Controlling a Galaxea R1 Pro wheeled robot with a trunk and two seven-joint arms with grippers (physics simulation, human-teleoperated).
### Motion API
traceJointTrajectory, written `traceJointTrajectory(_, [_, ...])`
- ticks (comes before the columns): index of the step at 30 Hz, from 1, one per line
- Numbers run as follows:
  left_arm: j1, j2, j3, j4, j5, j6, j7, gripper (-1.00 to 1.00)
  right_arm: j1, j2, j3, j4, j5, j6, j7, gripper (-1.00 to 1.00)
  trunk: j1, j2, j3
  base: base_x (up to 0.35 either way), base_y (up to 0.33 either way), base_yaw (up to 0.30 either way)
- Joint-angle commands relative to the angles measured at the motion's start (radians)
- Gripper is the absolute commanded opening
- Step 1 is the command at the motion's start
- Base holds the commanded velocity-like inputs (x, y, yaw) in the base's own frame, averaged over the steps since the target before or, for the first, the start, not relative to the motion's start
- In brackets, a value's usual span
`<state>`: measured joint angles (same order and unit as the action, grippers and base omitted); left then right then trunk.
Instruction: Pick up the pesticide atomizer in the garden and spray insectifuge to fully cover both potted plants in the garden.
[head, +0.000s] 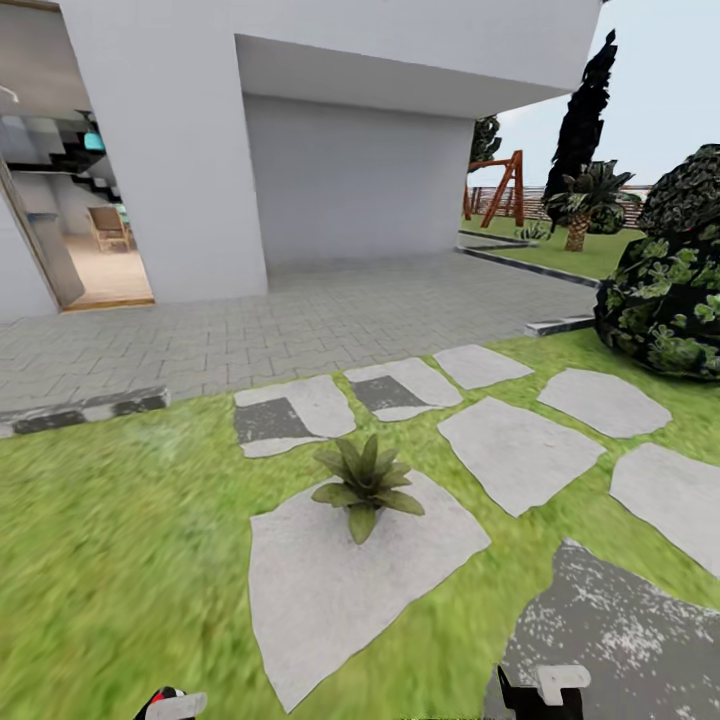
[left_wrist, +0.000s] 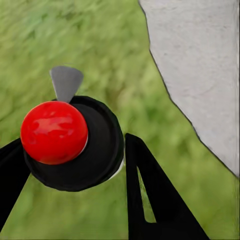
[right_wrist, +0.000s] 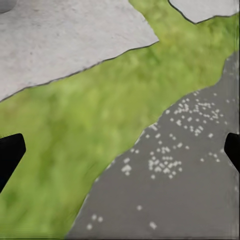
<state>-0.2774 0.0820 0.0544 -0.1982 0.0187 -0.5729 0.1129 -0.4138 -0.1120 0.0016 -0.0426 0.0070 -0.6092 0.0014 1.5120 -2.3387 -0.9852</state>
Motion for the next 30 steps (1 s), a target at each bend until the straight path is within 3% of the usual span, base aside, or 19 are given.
traceJointTrajectory(1, [0.0, 0.0, 0.002, 0.0, 0.001, -0.003, -0.001, -1.0, -0.001, 0.0, 0.0, 0.001, 0.001, -0.003, 0.0, 1.0, 0.0, 0.0, -0.001, 0.0, 0.001, -0.274])
traceJointTrajectory(5, [0.0, 0.001, 0.002, 0.0, 0.001, -0.002, -0.001, -1.0, -0.001, 0.0, 0.0, 0.001, 0.001, -0.003, 0.0, 1.0, 0.0, 0.0, -0.001, 0.079, 0.109, -0.245])
traceJointTrajectory(13, [0.0, 0.001, 0.002, 0.0, 0.001, -0.002, -0.001, -1.0, -0.001, 0.0, 0.0, 0.001, 0.001, -0.003, 0.0, 1.0, 0.0, 0.0, -0.001, 0.158, 0.185, -0.028])
traceJointTrajectory(24, [0.0, -0.001, 0.001, 0.0, -0.002, -0.002, -0.002, -1.0, -0.001, 0.0, 0.0, 0.001, 0.001, -0.002, 0.0, 1.0, 0.0, 0.0, -0.001, 0.018, 0.013, -0.004])
traceJointTrajectory(30, [-0.002, -0.001, -0.01, -0.011, -0.014, 0.006, -0.013, -1.0, -0.001, 0.004, 0.002, 0.001, 0.003, -0.001, 0.004, 1.0, 0.0, 0.0, -0.001, 0.0, 0.0, -0.156])
